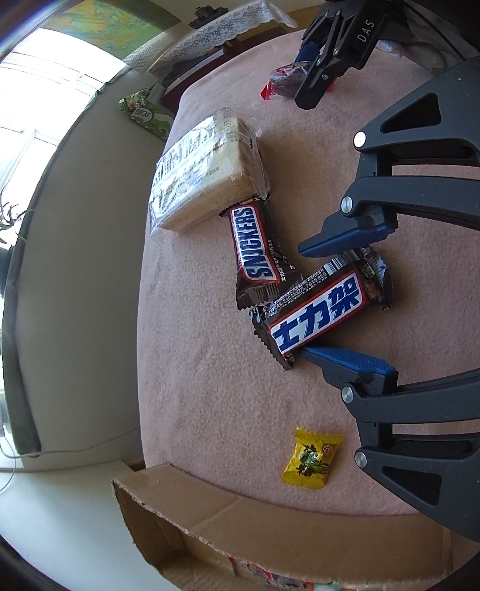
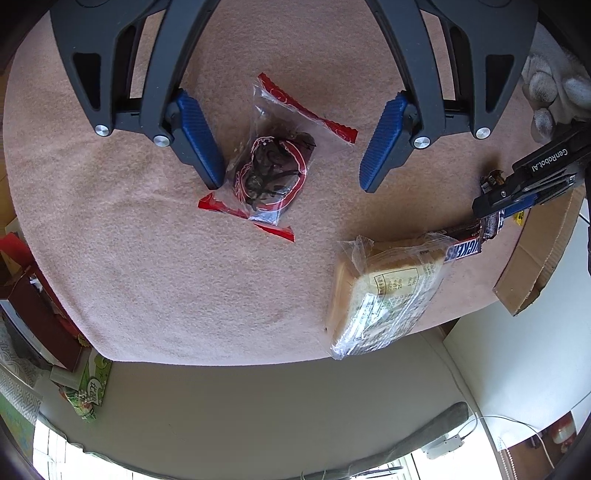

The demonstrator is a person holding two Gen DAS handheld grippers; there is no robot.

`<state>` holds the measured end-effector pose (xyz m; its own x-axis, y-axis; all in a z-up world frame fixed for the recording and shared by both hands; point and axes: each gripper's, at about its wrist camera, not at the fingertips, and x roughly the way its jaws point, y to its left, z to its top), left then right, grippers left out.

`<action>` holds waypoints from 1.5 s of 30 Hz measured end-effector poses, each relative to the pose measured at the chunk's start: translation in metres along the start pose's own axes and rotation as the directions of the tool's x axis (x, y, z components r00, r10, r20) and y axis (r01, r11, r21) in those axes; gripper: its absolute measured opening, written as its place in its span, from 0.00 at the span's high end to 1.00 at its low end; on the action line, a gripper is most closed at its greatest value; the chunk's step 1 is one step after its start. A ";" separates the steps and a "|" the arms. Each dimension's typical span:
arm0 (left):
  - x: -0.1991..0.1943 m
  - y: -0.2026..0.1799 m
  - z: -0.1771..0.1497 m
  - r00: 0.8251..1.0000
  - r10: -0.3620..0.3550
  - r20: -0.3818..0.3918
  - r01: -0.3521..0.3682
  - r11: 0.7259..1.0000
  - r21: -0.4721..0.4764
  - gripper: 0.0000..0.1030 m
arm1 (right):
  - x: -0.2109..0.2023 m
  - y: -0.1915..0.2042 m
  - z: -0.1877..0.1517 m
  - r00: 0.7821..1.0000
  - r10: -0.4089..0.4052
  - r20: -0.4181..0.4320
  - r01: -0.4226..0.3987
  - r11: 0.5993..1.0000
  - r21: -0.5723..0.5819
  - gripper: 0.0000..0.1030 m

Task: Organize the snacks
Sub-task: 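Grasp the red-trimmed chocolate bag with the right tool while the left tool grasps the blue chocolate bar, then carry the red-trimmed bag and blue bar into the box while opening both tools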

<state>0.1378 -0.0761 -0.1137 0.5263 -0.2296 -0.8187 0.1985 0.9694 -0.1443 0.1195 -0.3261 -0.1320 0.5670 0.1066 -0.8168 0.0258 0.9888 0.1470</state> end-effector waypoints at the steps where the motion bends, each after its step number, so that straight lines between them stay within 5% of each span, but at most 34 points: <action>1: -0.001 0.001 -0.001 1.000 0.001 0.003 -0.001 1.000 0.001 0.60 | 0.001 0.000 0.000 1.000 -0.003 0.001 0.003 1.000 -0.003 0.24; 9: -0.003 0.013 -0.004 1.000 0.004 0.010 -0.004 1.000 0.000 0.73 | 0.001 0.004 -0.002 0.999 -0.039 0.006 0.039 0.999 -0.019 0.35; 16: -0.013 0.025 -0.012 1.000 0.002 0.018 -0.002 1.000 -0.012 0.73 | -0.002 -0.002 -0.003 0.999 -0.044 0.014 0.045 0.999 -0.012 0.55; 21: -0.018 0.027 -0.018 1.000 -0.004 0.019 0.005 1.000 -0.014 0.73 | -0.006 -0.007 -0.006 0.999 -0.034 0.018 0.034 0.999 0.000 0.60; 45: -0.071 0.036 -0.028 0.992 -0.015 0.123 0.019 0.999 -0.031 0.73 | -0.061 0.032 -0.013 0.993 0.044 0.110 -0.037 0.998 -0.060 0.63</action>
<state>0.0846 -0.0225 -0.0766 0.6214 -0.2527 -0.7416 0.1824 0.9672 -0.1768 0.0750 -0.2997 -0.0842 0.6547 0.1378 -0.7432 -0.0446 0.9886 0.1440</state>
